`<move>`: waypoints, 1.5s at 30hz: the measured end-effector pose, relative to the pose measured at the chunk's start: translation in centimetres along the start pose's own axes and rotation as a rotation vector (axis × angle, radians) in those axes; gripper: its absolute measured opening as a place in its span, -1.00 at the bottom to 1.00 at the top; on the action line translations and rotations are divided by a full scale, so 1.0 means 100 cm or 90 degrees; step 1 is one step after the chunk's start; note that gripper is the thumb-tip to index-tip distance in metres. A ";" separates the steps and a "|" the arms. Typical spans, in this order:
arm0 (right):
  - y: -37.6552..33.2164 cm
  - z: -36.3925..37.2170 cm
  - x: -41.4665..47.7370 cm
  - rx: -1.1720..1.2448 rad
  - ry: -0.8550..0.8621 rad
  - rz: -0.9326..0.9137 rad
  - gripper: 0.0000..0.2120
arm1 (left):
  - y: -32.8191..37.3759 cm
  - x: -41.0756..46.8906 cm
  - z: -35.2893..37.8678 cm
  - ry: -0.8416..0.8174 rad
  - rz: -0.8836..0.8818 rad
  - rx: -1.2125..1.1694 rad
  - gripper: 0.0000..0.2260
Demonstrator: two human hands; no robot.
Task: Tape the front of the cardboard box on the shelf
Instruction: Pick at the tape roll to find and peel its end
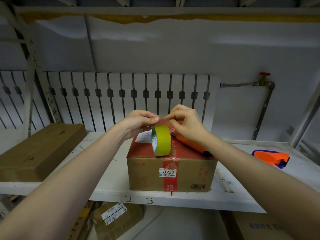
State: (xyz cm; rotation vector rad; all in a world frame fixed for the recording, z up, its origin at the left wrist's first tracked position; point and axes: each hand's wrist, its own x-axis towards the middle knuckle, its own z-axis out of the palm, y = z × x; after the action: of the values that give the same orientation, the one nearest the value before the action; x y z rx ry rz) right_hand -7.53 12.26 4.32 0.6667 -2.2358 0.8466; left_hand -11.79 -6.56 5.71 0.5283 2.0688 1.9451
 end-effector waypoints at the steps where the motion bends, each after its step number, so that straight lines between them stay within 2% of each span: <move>1: 0.000 -0.001 -0.001 0.002 -0.010 0.007 -0.75 | 0.000 0.000 0.000 0.004 0.002 -0.003 -0.91; 3: 0.000 -0.004 -0.001 0.029 0.003 0.045 -0.72 | -0.001 0.000 -0.002 0.019 0.002 -0.006 -0.91; 7: -0.005 -0.006 0.002 0.096 0.094 0.127 -0.75 | -0.002 0.000 -0.003 0.024 -0.001 0.007 -0.87; 10: -0.011 0.003 0.011 0.086 0.039 0.176 -0.84 | -0.002 0.001 -0.004 0.014 0.005 0.014 -0.89; 13: -0.013 0.009 0.019 0.091 -0.061 0.225 -0.78 | -0.002 0.001 -0.006 0.003 0.013 0.032 -0.91; 16: -0.013 0.009 0.021 0.081 -0.133 0.206 -0.75 | -0.002 0.001 -0.005 0.001 0.020 0.037 -0.91; 23: -0.017 0.004 0.021 0.186 -0.128 0.240 -0.79 | -0.001 -0.002 -0.005 -0.013 0.028 0.027 -0.92; 27: -0.013 0.007 0.020 0.208 -0.138 0.257 -0.71 | -0.004 -0.004 -0.006 -0.011 0.023 0.015 -0.94; 34: -0.017 0.010 0.017 0.251 -0.082 0.255 -0.84 | -0.004 -0.004 -0.006 -0.022 0.024 0.013 -0.93; 45: -0.021 0.013 0.013 0.284 -0.031 0.323 -0.80 | -0.005 -0.012 -0.008 -0.078 0.057 0.040 -0.89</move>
State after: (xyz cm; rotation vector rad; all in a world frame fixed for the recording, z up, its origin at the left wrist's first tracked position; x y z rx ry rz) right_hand -7.59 9.70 5.35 0.3057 -2.3112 1.6257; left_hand -11.11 -7.79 5.23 0.7462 2.0676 1.8495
